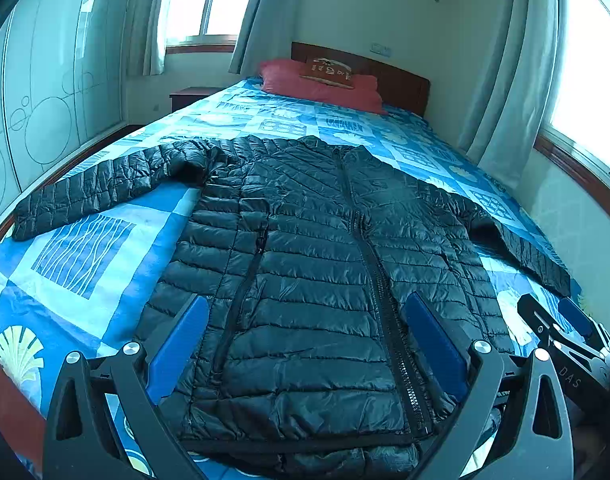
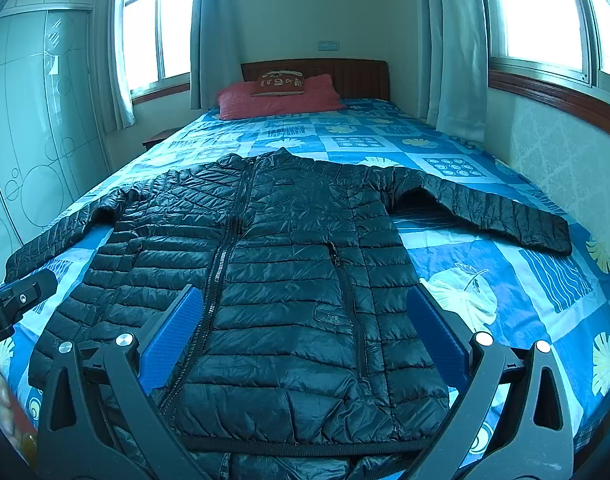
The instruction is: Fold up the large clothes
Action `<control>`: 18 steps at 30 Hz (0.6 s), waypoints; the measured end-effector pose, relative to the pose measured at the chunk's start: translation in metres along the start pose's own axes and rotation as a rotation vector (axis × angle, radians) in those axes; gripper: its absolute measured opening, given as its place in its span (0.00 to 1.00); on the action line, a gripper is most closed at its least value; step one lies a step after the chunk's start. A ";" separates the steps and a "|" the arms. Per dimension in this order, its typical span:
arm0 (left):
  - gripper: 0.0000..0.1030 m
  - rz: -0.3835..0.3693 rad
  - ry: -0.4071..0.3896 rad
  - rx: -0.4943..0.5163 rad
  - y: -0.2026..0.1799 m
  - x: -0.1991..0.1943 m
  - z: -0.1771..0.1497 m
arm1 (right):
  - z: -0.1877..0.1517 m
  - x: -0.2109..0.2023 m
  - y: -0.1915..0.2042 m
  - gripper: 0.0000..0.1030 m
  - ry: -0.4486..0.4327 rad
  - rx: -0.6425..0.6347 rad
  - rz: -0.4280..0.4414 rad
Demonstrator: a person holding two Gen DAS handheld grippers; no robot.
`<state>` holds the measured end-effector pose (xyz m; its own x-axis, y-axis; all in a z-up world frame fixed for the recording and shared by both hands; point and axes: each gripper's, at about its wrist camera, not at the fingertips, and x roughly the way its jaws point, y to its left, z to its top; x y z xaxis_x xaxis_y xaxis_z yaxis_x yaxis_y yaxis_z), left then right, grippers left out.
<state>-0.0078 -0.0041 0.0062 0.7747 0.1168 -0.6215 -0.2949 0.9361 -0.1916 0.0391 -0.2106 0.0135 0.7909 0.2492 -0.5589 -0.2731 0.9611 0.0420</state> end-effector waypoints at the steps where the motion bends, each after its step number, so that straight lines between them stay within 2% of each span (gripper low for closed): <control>1: 0.95 0.003 0.000 0.001 0.000 0.000 0.000 | 0.000 0.000 0.000 0.98 0.000 0.000 0.000; 18: 0.95 0.019 -0.003 0.005 0.002 -0.004 -0.002 | -0.002 0.001 0.001 0.98 0.001 -0.003 -0.001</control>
<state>-0.0120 -0.0037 0.0066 0.7709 0.1355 -0.6224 -0.3067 0.9354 -0.1762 0.0387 -0.2101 0.0118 0.7908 0.2477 -0.5597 -0.2735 0.9611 0.0389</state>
